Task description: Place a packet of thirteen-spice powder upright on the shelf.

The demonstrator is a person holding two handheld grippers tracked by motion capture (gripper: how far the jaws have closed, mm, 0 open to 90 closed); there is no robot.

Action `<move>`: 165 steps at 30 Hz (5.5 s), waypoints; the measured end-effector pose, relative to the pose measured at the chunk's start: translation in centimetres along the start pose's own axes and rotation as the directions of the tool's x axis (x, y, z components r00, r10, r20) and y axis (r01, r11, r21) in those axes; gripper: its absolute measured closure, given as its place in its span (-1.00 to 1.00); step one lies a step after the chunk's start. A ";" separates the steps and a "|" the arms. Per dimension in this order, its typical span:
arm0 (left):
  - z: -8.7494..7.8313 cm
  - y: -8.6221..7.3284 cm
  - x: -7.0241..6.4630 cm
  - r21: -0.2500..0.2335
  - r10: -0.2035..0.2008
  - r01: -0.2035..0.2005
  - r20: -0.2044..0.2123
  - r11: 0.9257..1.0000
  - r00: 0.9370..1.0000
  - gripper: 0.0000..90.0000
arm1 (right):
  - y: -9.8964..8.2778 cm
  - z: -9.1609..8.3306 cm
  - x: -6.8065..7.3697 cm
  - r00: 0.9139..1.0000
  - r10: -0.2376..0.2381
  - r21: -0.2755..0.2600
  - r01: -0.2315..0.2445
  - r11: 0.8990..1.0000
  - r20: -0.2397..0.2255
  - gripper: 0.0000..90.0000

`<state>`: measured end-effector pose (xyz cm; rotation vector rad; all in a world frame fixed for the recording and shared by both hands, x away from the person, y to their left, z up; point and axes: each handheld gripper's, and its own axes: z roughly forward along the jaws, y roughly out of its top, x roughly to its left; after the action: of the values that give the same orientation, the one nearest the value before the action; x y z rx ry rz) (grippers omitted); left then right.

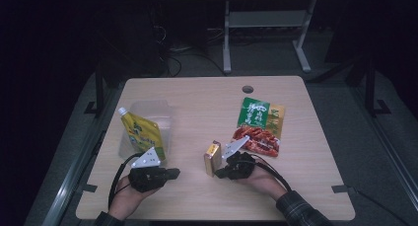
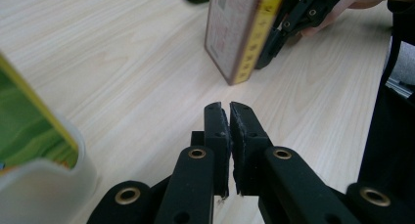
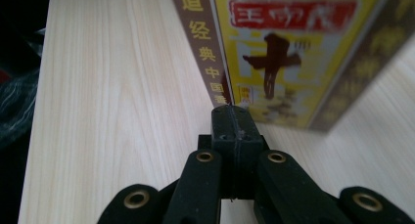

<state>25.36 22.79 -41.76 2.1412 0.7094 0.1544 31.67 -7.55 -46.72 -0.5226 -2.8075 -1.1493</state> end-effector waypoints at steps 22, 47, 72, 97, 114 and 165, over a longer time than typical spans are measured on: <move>0.4 -0.3 0.1 0.040 -0.001 0.000 0.019 0.999 1.000 0.64 | -0.8 -4.3 -1.1 0.997 -0.058 -0.071 0.061 0.996 0.048 0.78; 1.5 -1.6 -0.1 0.089 -0.005 -0.002 0.075 0.996 0.997 -0.11 | 3.4 -4.8 -3.9 0.965 -0.249 -0.207 0.227 0.952 -0.085 -0.18; 1.9 -1.5 -0.3 0.087 0.008 -0.017 0.103 0.996 0.995 -0.14 | 4.7 -3.8 -2.5 0.957 -0.274 -0.205 0.252 0.946 -0.089 0.48; 2.2 -1.3 -0.6 0.071 0.016 -0.024 0.116 0.997 0.993 -0.32 | 13.8 -2.9 -4.2 0.954 -0.298 -0.283 0.285 0.916 -0.004 0.48; 2.1 -1.3 -0.7 0.067 0.006 -0.014 0.122 0.998 0.993 -0.32 | 20.9 1.6 -5.6 0.942 -0.335 -0.307 0.317 0.897 -0.006 0.48; 3.2 -1.0 -1.1 0.083 0.027 -0.039 0.141 0.996 0.990 -0.32 | 14.5 1.0 -7.0 0.984 -0.177 -0.200 0.181 0.963 0.037 -0.11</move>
<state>25.07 20.46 -44.40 2.2213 0.6095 -0.0086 43.16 0.72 -39.02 -0.2960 -2.8170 -1.4836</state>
